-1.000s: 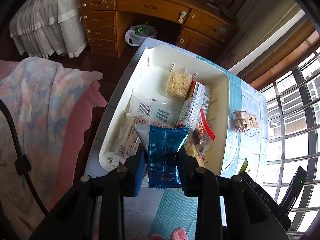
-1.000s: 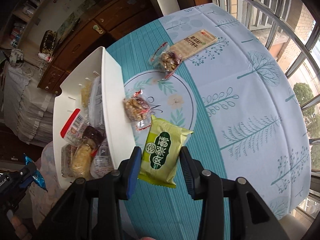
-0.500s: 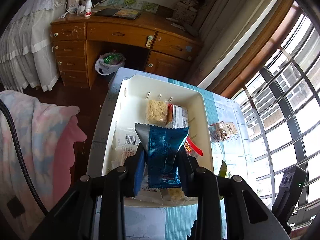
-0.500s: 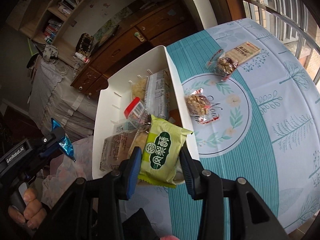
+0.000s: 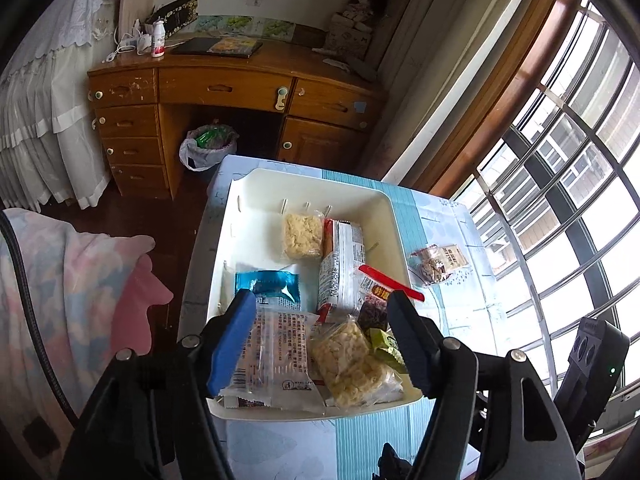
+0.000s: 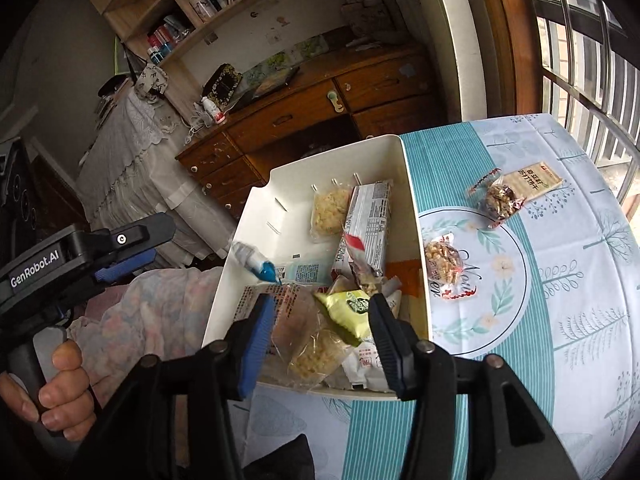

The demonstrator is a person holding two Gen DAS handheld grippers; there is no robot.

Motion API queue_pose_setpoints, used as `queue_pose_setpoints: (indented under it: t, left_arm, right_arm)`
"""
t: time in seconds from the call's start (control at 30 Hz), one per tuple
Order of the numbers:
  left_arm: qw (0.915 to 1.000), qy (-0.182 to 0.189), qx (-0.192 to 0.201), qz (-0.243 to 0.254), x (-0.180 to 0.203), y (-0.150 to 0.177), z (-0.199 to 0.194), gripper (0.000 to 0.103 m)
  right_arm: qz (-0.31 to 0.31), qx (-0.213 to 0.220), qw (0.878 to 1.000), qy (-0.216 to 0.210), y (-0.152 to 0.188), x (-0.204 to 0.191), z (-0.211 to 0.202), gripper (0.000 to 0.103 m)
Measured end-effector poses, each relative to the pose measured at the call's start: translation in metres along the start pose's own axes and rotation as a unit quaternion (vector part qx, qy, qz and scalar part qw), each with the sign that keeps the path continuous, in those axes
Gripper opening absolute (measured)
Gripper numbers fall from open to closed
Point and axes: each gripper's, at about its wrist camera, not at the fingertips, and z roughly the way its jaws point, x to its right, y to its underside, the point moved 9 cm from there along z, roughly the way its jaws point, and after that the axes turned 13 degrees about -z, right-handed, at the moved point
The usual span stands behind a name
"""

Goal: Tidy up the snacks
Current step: 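Carry both sachets over the tray and open both tools to release them, then withdraw both tools from the tray back over the table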

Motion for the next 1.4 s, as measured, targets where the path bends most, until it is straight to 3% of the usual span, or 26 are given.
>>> queue_pose_setpoints:
  t: [0.43, 0.57, 0.77, 0.9, 1.07, 1.27, 1.4]
  left_arm:
    - [0.9995, 0.010, -0.016, 0.024, 0.035, 0.016, -0.004, 0.080]
    - [0.9994, 0.022, -0.018, 0.021, 0.053, 0.020, -0.007, 0.086]
    - [0.9994, 0.029, -0.020, 0.000, 0.077, 0.021, -0.007, 0.088]
    - [0.9993, 0.021, -0.029, -0.014, 0.092, 0.023, -0.001, 0.088]
    - [0.9990, 0.014, -0.033, -0.027, 0.114, 0.026, 0.009, 0.088]
    - [0.9979, 0.008, -0.048, -0.042, 0.144, 0.033, 0.029, 0.088]
    - [0.9972, 0.001, -0.055, -0.052, 0.162, 0.040, 0.047, 0.088]
  right_arm:
    - [-0.014, 0.003, 1.000, 0.021, -0.002, 0.017, -0.019, 0.056]
    - [-0.046, 0.005, 0.998, 0.036, -0.006, 0.024, -0.031, 0.056]
    - [-0.106, 0.002, 0.992, 0.065, -0.013, 0.039, -0.050, 0.057]
    - [-0.139, -0.005, 0.987, 0.081, -0.018, 0.056, -0.061, 0.066]
    - [-0.211, -0.018, 0.972, 0.106, -0.026, 0.078, -0.071, 0.070]
    - [-0.314, -0.043, 0.936, 0.150, -0.035, 0.113, -0.074, 0.076]
    - [-0.354, -0.058, 0.919, 0.162, -0.041, 0.139, -0.073, 0.079]
